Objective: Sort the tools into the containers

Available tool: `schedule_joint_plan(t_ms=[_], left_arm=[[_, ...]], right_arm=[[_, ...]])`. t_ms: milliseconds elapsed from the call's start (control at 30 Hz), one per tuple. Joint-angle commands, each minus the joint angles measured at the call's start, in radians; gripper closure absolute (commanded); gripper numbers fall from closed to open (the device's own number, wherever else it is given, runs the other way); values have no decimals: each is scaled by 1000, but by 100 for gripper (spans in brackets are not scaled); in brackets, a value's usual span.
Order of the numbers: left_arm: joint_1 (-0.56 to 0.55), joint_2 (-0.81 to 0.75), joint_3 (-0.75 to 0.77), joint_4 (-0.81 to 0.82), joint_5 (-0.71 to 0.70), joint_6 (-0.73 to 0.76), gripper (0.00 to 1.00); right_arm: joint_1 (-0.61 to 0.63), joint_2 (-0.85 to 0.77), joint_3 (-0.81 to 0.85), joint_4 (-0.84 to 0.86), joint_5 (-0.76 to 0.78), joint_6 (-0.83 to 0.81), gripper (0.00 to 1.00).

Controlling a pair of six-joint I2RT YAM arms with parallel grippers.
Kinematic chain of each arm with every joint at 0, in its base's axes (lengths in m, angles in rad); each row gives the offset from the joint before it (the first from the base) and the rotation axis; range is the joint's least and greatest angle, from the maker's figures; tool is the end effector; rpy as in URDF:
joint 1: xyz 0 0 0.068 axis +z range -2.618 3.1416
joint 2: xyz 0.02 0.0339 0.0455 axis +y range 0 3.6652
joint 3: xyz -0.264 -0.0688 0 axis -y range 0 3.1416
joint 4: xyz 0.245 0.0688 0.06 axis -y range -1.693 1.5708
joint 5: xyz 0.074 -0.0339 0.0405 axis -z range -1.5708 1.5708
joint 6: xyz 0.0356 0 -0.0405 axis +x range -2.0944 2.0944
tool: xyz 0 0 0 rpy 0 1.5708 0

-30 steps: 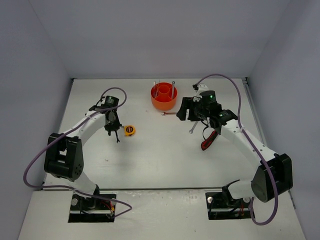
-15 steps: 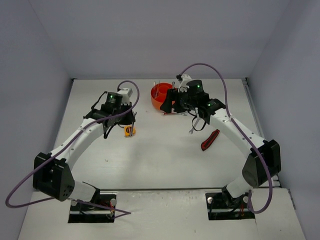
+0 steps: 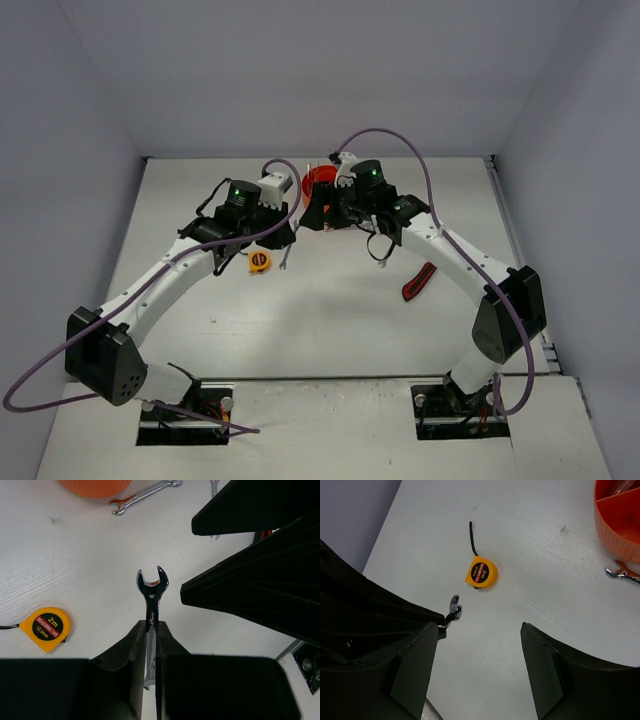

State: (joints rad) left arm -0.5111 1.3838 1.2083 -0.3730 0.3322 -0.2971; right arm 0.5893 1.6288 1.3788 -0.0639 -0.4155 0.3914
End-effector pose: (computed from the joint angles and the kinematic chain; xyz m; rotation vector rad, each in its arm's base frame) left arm 0.2686 -0.1640 0.3331 0.4385 2.1549 -0.8203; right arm 0.3153 0.2281 0.3417 -0.4964 1.9364 1.0437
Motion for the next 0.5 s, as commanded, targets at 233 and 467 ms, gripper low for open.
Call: schedule_joint_plan(t_ms=[233,467], left_arm=[[-21,-43,68,99,21,21,100],[-29,-40,68,121,26,13,100]], right_arm=[[15,17,54,107,-49,41,37],[24,36,49,126,-56,54,38]])
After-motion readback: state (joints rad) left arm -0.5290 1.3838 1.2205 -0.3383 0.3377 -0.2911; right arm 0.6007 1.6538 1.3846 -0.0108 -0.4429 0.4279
